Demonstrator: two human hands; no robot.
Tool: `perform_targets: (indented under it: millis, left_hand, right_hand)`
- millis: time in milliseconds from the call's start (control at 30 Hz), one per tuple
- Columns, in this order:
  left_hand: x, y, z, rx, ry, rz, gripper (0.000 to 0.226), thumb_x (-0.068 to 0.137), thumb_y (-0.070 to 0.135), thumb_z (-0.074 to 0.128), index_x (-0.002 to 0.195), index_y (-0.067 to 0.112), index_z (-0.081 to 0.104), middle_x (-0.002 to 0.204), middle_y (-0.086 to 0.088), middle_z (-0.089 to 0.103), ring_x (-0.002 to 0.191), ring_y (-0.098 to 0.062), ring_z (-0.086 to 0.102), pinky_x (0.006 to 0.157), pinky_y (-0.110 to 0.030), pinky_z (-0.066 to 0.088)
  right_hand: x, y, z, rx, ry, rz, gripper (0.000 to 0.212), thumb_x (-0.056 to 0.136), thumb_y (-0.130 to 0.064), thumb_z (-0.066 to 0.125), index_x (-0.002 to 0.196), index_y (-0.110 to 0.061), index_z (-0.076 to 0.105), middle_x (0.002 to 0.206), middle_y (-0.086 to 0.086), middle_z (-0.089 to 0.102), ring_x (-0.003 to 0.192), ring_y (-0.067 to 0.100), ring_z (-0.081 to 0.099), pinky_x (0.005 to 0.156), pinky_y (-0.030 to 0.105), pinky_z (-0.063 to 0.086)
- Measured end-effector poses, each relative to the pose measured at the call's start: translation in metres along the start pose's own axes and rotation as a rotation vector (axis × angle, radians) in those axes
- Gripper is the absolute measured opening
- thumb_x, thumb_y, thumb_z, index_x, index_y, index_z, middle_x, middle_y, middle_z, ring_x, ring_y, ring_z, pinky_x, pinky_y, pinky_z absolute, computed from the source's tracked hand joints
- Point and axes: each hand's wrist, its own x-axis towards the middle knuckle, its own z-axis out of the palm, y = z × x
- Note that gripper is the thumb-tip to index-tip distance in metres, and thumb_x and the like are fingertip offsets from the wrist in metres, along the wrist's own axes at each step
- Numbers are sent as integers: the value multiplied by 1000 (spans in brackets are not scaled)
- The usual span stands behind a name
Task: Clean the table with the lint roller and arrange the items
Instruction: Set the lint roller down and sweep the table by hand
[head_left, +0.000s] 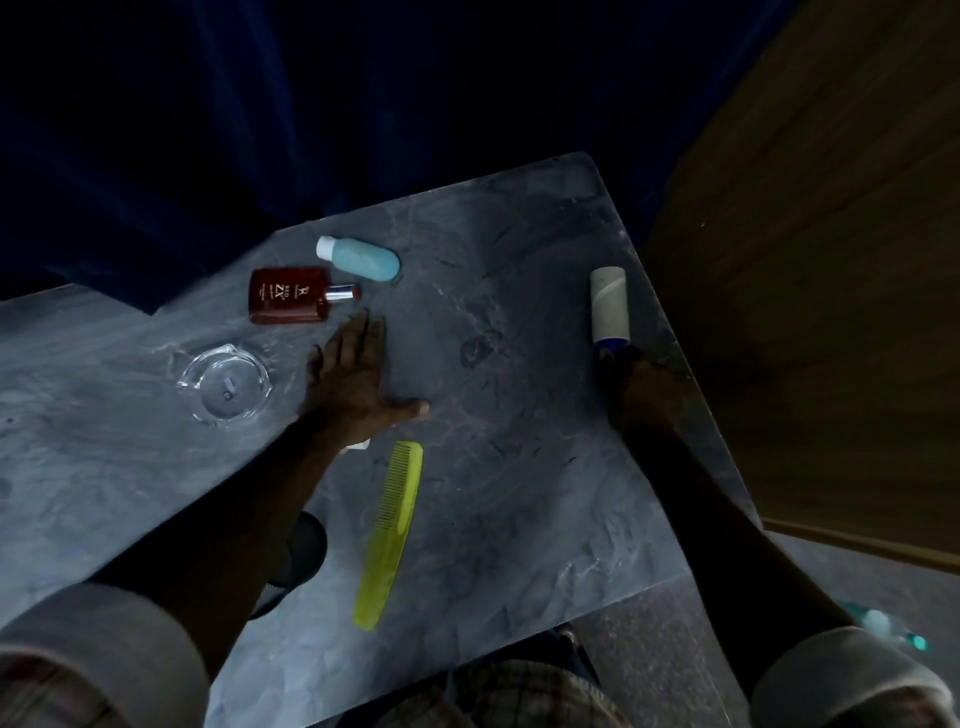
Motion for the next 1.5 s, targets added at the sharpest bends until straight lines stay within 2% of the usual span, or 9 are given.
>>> perform_targets:
  millis: [167,500,667,733,833,1067,1167,1267,1500]
  left_hand:
    - [0,1,0,-4,3,4,142,69,84,77,174,23,4,183,-5,1,168,-31,7,133,-64,10]
    - [-1,2,-1,16,-20,3,140,73,84,74,174,21,1,183,-6,-4,169,-32,2,133,-64,7]
    - [0,2,-1,5,-20,0,140,73,82,76,174,21,1,183,-7,-5,169,-32,2,134,-64,6]
    - [0,2,0,1,-22,-7,141,72,83,76,174,22,0,183,-5,-6,169,-30,1,134,-64,5]
    - [2,0,1,1,-24,-12,141,71,85,74,173,23,-2,183,-3,-8,169,-30,-1,134,-63,4]
    - [2,-2,2,1,-7,0,143,70,88,73,173,22,-1,183,-4,-6,168,-34,3,133,-66,7]
    - [3,-2,1,16,-25,-3,143,71,88,72,173,23,-3,183,-4,-8,169,-33,1,133,-65,6]
    - [3,-2,0,21,-40,-13,143,71,87,73,173,23,-4,183,-5,-7,169,-31,0,134,-63,4]
    - [3,-2,-1,23,-37,-11,144,70,88,72,173,23,-4,182,-6,-4,168,-32,2,134,-63,6]
  right_hand:
    - [-8,-28,16,9,-73,-158,38,107,-36,41,124,-8,61,123,20,67,114,40,63,98,46,49]
    - [-38,-81,44,-231,26,-385,50,109,-48,29,121,-14,62,108,11,74,99,32,72,81,37,53]
    - [-63,-103,51,-242,165,-523,30,95,-38,68,87,-10,74,69,10,74,60,28,73,53,30,53]
    - [-72,-108,58,-248,123,-524,30,95,-40,67,87,-12,74,70,8,74,60,26,73,54,30,54]
    - [-79,-110,68,-294,263,-575,29,82,-44,81,75,-16,75,58,1,68,48,16,66,47,24,49]
    - [-84,-111,75,-346,459,-655,33,81,-51,78,76,-18,76,59,-3,67,50,11,64,49,23,48]
    - [-80,-111,72,-281,347,-641,32,90,-48,71,84,-16,74,66,1,71,56,16,69,53,26,52]
    - [-69,-109,66,-166,68,-556,44,106,-47,41,113,-12,67,98,10,76,87,27,74,75,34,55]
    - [-44,-93,49,-135,-6,-406,46,108,-46,33,125,-14,61,115,13,73,105,33,70,89,39,53]
